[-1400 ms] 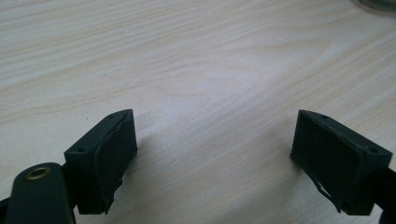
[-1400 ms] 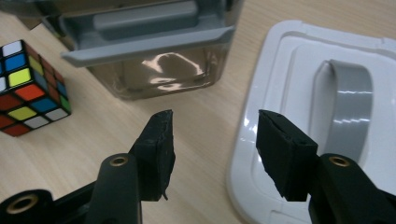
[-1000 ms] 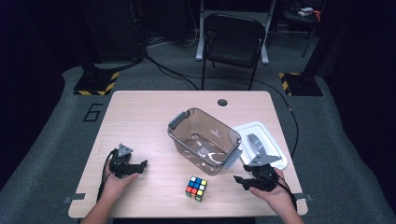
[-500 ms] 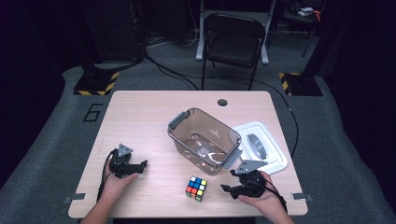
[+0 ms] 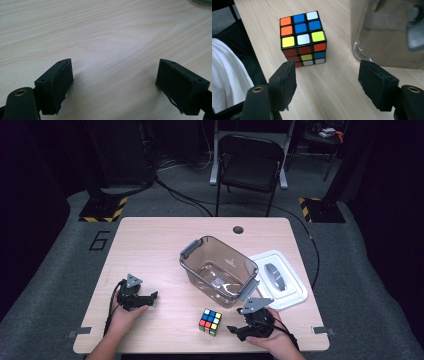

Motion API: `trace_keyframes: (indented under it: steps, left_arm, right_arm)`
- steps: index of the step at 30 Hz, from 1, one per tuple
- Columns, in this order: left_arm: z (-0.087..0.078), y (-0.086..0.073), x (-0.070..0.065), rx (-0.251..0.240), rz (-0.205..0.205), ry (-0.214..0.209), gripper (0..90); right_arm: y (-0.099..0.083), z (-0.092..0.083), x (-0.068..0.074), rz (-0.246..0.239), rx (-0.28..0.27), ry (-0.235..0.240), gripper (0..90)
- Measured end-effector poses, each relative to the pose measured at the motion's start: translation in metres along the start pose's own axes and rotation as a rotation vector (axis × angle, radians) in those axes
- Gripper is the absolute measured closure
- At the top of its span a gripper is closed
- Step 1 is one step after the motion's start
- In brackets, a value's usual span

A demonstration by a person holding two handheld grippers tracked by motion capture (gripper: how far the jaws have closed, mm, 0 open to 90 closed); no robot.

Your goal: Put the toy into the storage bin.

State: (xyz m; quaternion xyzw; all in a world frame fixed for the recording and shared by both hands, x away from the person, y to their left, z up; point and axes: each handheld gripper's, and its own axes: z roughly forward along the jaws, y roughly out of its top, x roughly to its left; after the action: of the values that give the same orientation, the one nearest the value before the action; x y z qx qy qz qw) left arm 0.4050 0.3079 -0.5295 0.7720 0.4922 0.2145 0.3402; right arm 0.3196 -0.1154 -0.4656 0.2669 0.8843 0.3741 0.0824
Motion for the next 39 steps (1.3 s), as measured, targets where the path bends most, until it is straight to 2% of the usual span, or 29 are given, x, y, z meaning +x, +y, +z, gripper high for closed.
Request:
trace_keyframes:
  steps: [15,16,18,19,22,24,27,33,34,36,37,39]
  left_arm:
    - [0.000,0.000,0.000,0.000,0.000,0.002,13.9]
    - [0.000,0.000,0.000,0.000,0.000,0.000,13.9]
    - [0.000,0.000,0.000,0.000,-0.001,0.000,13.9]
    - [0.000,0.000,0.000,0.000,-0.001,0.000,13.9]
    - [0.000,0.000,0.000,0.000,0.000,0.002,13.9]
    - [0.000,0.000,0.000,0.000,0.000,0.001,13.9]
    - [0.000,0.000,0.000,0.000,-0.001,0.000,14.0]
    - [0.000,0.000,0.000,0.000,0.000,0.000,13.9]
    - [0.000,0.000,0.000,0.000,0.000,0.000,13.9]
    - [0.000,0.000,0.000,0.000,0.000,0.000,13.9]
    - [0.000,0.000,0.000,0.000,-0.001,0.000,13.9]
    - [0.000,0.000,0.000,0.000,0.000,0.001,13.9]
  right_arm:
    - [0.012,0.011,0.020,-0.020,-0.016,0.028,23.1]
    - [0.012,0.012,0.021,-0.031,-0.015,0.032,22.3]
    - [0.013,0.015,0.024,-0.023,-0.015,0.036,20.4]
    - [0.014,0.016,0.024,-0.039,-0.013,0.038,20.0]
    - [0.015,0.019,0.026,-0.030,-0.011,0.040,19.4]
    - [0.018,0.022,0.027,-0.046,-0.007,0.042,18.8]
    - [0.020,0.025,0.029,-0.045,0.001,0.052,17.7]
    - [0.024,0.031,0.033,-0.048,-0.001,0.035,17.3]
    - [0.024,0.032,0.033,-0.062,-0.002,0.034,17.1]
    - [0.025,0.033,0.035,-0.052,-0.005,0.029,16.6]
    - [0.026,0.033,0.034,-0.070,-0.005,0.025,16.3]
    - [0.028,0.035,0.035,-0.061,-0.003,0.026,15.9]
